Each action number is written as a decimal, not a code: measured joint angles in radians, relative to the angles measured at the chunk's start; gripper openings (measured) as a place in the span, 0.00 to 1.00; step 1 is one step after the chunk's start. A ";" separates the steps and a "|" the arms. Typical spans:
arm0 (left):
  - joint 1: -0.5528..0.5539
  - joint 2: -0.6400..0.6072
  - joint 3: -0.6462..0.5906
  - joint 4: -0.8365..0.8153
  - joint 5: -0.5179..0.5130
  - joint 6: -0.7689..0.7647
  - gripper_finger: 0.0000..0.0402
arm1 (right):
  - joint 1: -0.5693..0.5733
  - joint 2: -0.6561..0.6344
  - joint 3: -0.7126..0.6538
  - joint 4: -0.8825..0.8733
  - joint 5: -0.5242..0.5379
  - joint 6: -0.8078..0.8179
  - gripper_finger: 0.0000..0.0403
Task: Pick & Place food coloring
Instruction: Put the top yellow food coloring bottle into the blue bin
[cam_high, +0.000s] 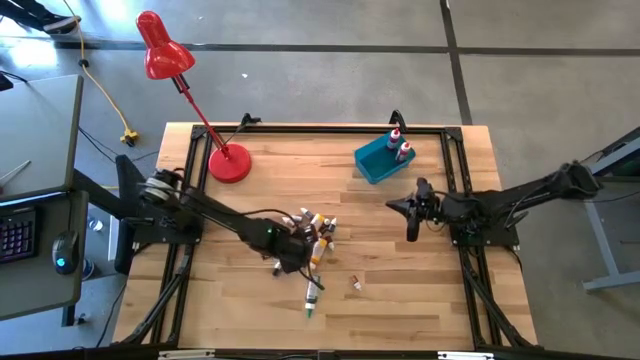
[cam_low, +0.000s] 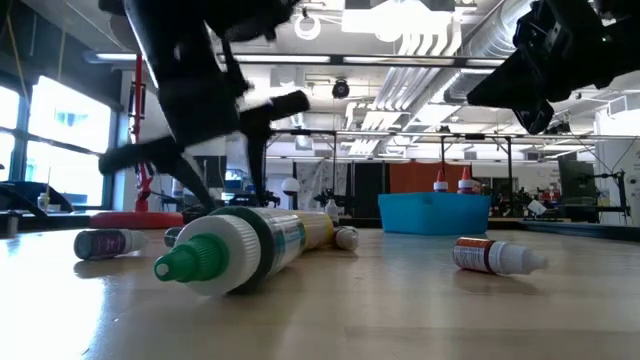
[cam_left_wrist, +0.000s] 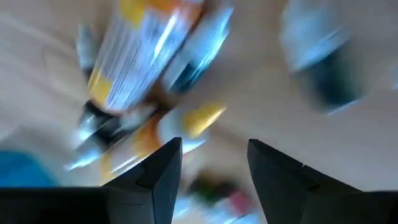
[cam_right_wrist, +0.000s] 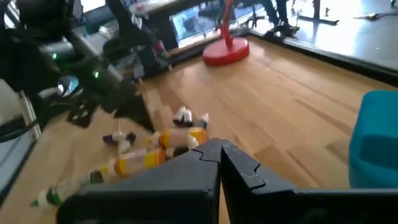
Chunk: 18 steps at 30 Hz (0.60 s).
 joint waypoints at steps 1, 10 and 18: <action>0.003 0.011 0.000 0.005 -0.064 0.052 0.44 | 0.004 0.006 0.000 0.003 0.000 -0.005 0.00; -0.005 0.038 0.001 0.051 -0.157 0.285 0.44 | 0.002 0.013 0.001 0.054 -0.004 -0.130 0.00; 0.008 0.038 0.000 0.104 -0.143 0.407 0.44 | 0.002 0.005 0.001 0.053 -0.007 -0.131 0.00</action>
